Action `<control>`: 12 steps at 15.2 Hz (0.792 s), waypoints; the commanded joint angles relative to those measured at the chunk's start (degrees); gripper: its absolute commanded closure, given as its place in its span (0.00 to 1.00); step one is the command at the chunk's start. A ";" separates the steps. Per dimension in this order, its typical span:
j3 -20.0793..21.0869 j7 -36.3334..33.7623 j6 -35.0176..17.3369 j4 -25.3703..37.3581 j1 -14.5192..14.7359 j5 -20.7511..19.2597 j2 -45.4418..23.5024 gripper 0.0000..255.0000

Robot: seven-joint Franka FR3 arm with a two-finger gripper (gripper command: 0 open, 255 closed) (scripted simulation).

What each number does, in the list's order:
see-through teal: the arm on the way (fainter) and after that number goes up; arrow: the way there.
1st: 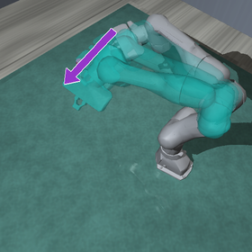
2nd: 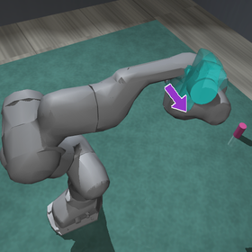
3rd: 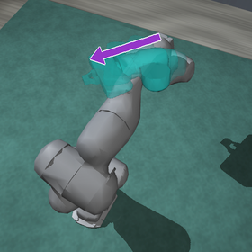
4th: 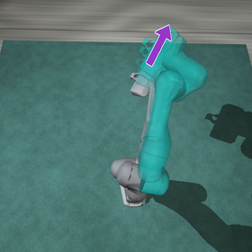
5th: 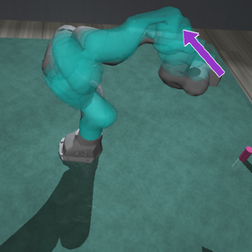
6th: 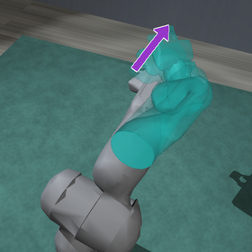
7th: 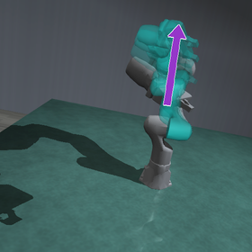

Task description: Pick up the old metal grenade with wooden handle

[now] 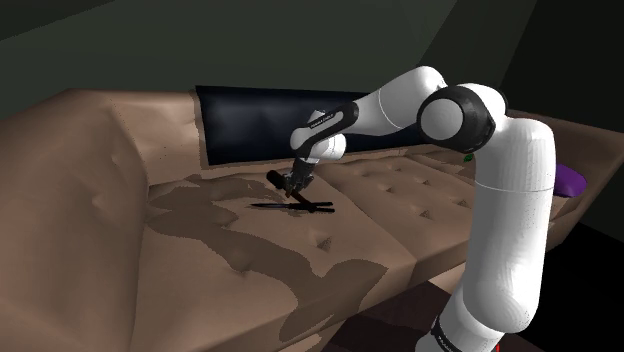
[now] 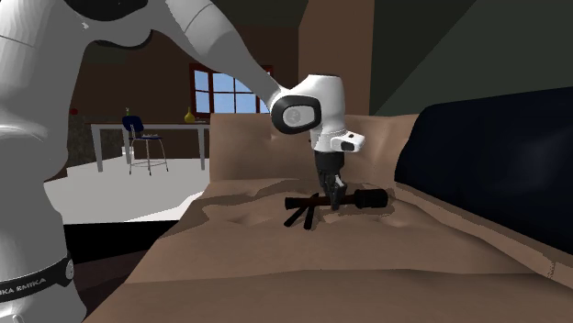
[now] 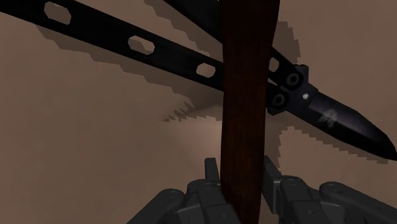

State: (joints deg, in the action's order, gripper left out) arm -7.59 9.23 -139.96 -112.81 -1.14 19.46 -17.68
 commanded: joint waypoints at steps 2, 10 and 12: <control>-0.21 -0.53 1.18 0.38 0.10 -0.52 0.81 1.00; -0.87 -2.58 6.22 2.50 0.41 -2.47 3.94 1.00; -1.00 -3.05 7.52 3.16 0.46 -2.91 4.62 1.00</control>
State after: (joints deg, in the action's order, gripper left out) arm -8.56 6.61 -133.08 -109.89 -0.81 16.85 -13.53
